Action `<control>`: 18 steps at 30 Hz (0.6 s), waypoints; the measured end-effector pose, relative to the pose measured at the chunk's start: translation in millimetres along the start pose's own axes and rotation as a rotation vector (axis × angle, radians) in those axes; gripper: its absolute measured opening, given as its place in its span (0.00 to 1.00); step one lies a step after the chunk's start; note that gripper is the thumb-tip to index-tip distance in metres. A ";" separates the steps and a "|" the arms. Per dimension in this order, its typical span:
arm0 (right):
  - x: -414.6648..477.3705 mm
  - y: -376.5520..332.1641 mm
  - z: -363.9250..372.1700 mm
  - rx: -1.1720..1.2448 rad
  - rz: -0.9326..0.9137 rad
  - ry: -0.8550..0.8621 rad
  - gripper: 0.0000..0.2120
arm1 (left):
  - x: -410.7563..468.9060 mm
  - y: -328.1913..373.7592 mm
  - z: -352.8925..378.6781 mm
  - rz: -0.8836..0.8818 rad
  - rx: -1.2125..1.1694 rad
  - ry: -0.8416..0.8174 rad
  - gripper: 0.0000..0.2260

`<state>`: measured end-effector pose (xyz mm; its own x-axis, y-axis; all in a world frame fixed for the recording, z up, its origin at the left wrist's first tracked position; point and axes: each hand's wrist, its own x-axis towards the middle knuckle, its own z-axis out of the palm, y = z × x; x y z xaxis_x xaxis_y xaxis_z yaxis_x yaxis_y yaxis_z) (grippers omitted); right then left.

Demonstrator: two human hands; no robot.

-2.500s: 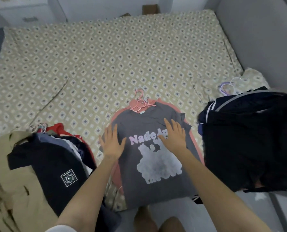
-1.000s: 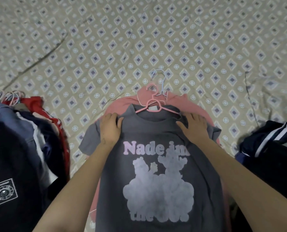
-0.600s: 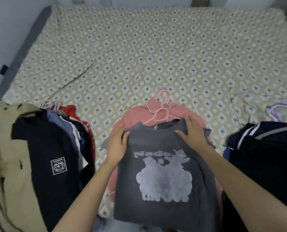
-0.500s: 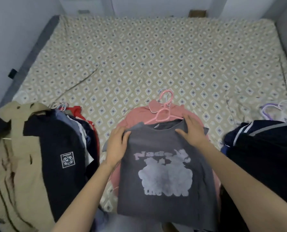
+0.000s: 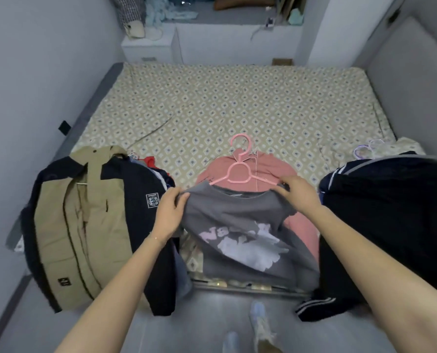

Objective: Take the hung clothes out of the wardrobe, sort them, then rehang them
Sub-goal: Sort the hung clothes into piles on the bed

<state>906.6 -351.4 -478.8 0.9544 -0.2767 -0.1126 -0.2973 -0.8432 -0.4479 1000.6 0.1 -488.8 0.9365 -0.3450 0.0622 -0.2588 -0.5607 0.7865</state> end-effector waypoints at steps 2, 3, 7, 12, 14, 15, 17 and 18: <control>-21.3 -18.4 -11.3 -0.053 -0.014 -0.012 0.17 | -26.9 3.7 -16.8 -0.037 -0.013 -0.020 0.07; -30.3 -26.9 -17.3 -0.070 -0.014 -0.010 0.18 | -40.3 6.2 -24.4 -0.042 -0.016 -0.023 0.06; -60.4 -56.2 -39.1 -0.078 -0.012 -0.048 0.20 | -94.5 17.9 -48.6 -0.053 -0.037 0.008 0.06; -96.7 -82.2 -52.3 -0.089 -0.033 -0.038 0.22 | -139.4 22.9 -68.9 -0.094 -0.053 0.076 0.07; -112.8 -88.2 -50.0 -0.052 -0.066 -0.015 0.24 | -159.2 28.5 -75.0 -0.123 -0.076 0.123 0.09; -119.5 -90.8 -48.3 -0.035 -0.089 -0.003 0.24 | -169.1 33.0 -78.6 -0.129 -0.088 0.152 0.10; -133.9 -96.5 -44.0 -0.018 -0.124 -0.007 0.24 | -189.4 40.4 -86.0 -0.137 -0.099 0.197 0.10; -140.6 -100.1 -41.7 -0.016 -0.139 -0.008 0.25 | -198.6 43.2 -90.3 -0.139 -0.093 0.209 0.10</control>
<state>801.0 -247.3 -381.1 0.9866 -0.1525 -0.0576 -0.1620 -0.8804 -0.4456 824.8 112.3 -411.7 0.9925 -0.1017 0.0676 -0.1108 -0.5170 0.8488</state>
